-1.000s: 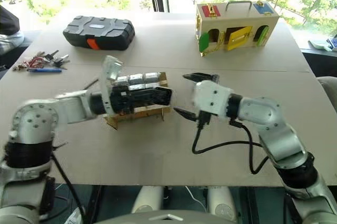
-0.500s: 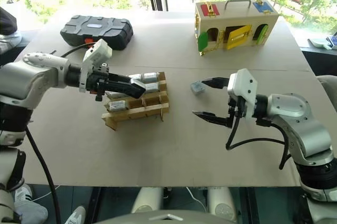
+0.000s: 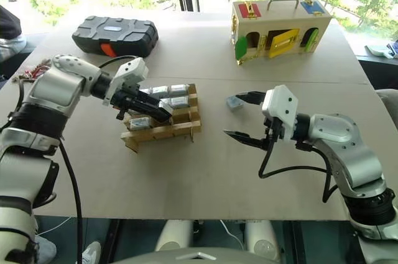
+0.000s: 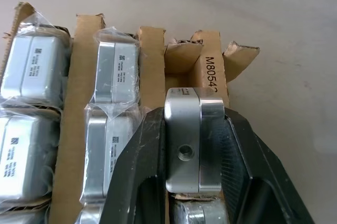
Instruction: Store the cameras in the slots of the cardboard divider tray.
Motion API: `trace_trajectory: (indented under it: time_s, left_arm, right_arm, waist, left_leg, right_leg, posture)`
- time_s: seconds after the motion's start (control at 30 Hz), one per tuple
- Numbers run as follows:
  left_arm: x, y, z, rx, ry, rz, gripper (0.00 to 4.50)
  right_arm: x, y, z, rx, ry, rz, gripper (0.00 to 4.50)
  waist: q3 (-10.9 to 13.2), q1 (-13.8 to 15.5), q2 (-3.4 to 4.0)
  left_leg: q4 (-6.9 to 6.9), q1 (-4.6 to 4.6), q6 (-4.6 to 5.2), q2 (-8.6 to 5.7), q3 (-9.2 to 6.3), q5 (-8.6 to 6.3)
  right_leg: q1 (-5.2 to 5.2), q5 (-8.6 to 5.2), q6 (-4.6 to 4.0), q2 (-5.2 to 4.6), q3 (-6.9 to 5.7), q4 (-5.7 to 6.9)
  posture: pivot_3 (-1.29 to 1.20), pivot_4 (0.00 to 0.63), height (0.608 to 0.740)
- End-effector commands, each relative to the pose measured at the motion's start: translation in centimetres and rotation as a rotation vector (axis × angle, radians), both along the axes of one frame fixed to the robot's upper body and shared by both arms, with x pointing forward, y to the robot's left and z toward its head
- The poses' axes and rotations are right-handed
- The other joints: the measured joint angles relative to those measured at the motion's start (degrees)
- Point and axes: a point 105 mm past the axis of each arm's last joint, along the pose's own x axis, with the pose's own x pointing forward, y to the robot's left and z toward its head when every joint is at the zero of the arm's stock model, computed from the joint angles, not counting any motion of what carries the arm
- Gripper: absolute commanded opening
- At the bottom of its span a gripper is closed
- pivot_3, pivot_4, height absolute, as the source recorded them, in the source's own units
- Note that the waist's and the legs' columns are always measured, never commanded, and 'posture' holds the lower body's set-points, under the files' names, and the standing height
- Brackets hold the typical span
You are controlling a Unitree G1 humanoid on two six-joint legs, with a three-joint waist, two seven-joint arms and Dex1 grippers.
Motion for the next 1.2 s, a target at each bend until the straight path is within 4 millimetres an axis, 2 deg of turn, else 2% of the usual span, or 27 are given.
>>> trace_trajectory:
  time_s: [0.03,0.4,0.53,0.57,0.63,0.73,0.8,0.9,0.93,1.0,1.07,1.2]
  left_arm:
    - [0.0,0.5,0.6,0.056,-0.035,-0.019,0.74]
    - [0.1,1.5,0.1,0.174,-0.054,-0.028,0.74]
    - [0.2,1.2,0.2,0.172,-0.094,-0.043,0.74]
    - [0.2,0.8,0.6,0.143,-0.104,-0.042,1.76]
    - [-0.1,0.0,2.1,0.065,-0.124,-0.027,2.55]
    - [-2.0,-0.2,5.3,-0.107,-0.064,0.015,3.62]
    - [-3.5,1.4,6.5,-0.171,0.0,0.087,3.62]
    - [-4.2,3.6,7.0,-0.28,-0.024,0.22,3.62]
    - [-4.1,4.3,6.8,-0.348,-0.093,0.254,3.62]
    - [-5.3,5.4,5.7,-0.418,-0.146,0.255,3.62]
    - [-5.9,5.7,5.4,-0.454,-0.225,0.273,3.62]
    - [-8.8,6.2,3.8,-0.553,-0.19,0.328,3.62]
  right_arm:
    - [-0.8,0.4,0.8,-0.001,-0.051,0.009,4.5]
    - [-0.7,0.6,1.0,-0.005,-0.059,0.003,4.5]
    - [-0.7,0.6,1.0,-0.007,-0.055,0.006,4.5]
    - [-0.8,0.6,0.9,-0.008,-0.053,0.006,4.5]
    - [-0.9,0.5,0.8,-0.015,-0.052,0.003,4.5]
    - [-1.0,0.3,0.8,-0.019,-0.046,-0.01,4.5]
    - [-0.7,0.4,0.6,-0.021,-0.032,-0.029,4.5]
    - [1.1,0.8,-0.3,-0.02,0.027,-0.111,4.5]
    - [2.4,0.8,-0.6,-0.013,0.048,-0.164,4.5]
    - [4.3,1.3,-0.8,0.029,0.069,-0.242,4.5]
    - [5.3,2.0,-0.9,0.049,0.07,-0.266,4.5]
    - [8.4,3.8,-1.7,0.048,0.05,-0.385,4.5]
  waist:
    - [0.0,0.0,0.0]
    - [0.0,-0.1,0.0]
    - [0.0,-0.2,0.0]
    - [0.0,-0.2,0.0]
    - [0.0,-0.2,0.0]
    - [0.0,-0.2,-0.03]
    - [0.0,-0.5,-0.03]
    - [0.0,-1.6,0.08]
    - [0.0,-1.6,0.12]
    - [0.0,-1.9,0.2]
    - [0.0,-1.8,0.18]
    - [0.0,-1.4,-0.01]
  left_leg:
    - [0.02,0.0,0.0,0.0,0.0,0.0]
    - [0.2,0.0,0.01,0.02,-0.01,0.0]
    - [0.21,0.02,0.01,0.04,-0.01,0.0]
    - [0.21,0.02,0.01,0.05,-0.01,0.0]
    - [0.23,0.0,0.01,0.05,-0.02,0.0]
    - [0.28,-0.1,0.01,0.06,-0.05,0.0]
    - [0.29,-0.14,0.01,0.06,-0.1,0.0]
    - [0.24,0.09,0.01,0.09,-0.02,-0.01]
    - [0.25,0.1,0.01,0.09,-0.04,-0.01]
    - [0.25,0.21,0.01,0.14,-0.01,-0.01]
    - [0.28,0.19,0.01,0.16,-0.03,0.0]
    - [0.39,-0.02,-0.01,0.18,-0.1,0.0]
  right_leg:
    - [0.0,0.0,0.01,0.0,0.0,0.01]
    - [0.03,-0.02,0.03,0.0,0.0,0.09]
    - [0.02,-0.01,0.01,0.03,0.0,0.13]
    - [0.02,-0.01,0.02,0.04,-0.01,0.14]
    - [0.02,0.0,0.01,0.04,-0.01,0.15]
    - [0.02,0.0,0.01,0.04,-0.03,0.13]
    - [0.01,-0.02,0.06,0.03,-0.06,0.12]
    - [0.04,-0.07,0.15,0.05,0.04,0.17]
    - [0.05,-0.1,0.18,0.05,-0.01,0.22]
    - [0.09,-0.12,0.19,0.06,0.01,0.25]
    - [0.07,-0.19,-0.07,0.06,-0.01,0.3]
    - [-0.01,-0.07,-0.29,0.06,-0.12,0.27]
  posture:
    - [0.0,0.15,0.74]
    - [0.0,0.15,0.74]
    - [0.0,0.15,0.74]
    - [0.0,0.15,0.74]
    - [0.0,0.15,0.74]
    - [0.0,0.15,0.74]
    - [0.0,0.15,0.74]
    - [0.0,0.15,0.74]
    - [0.0,0.15,0.74]
    - [0.0,0.15,0.74]
    - [0.0,0.15,0.74]
    - [0.0,0.15,0.74]
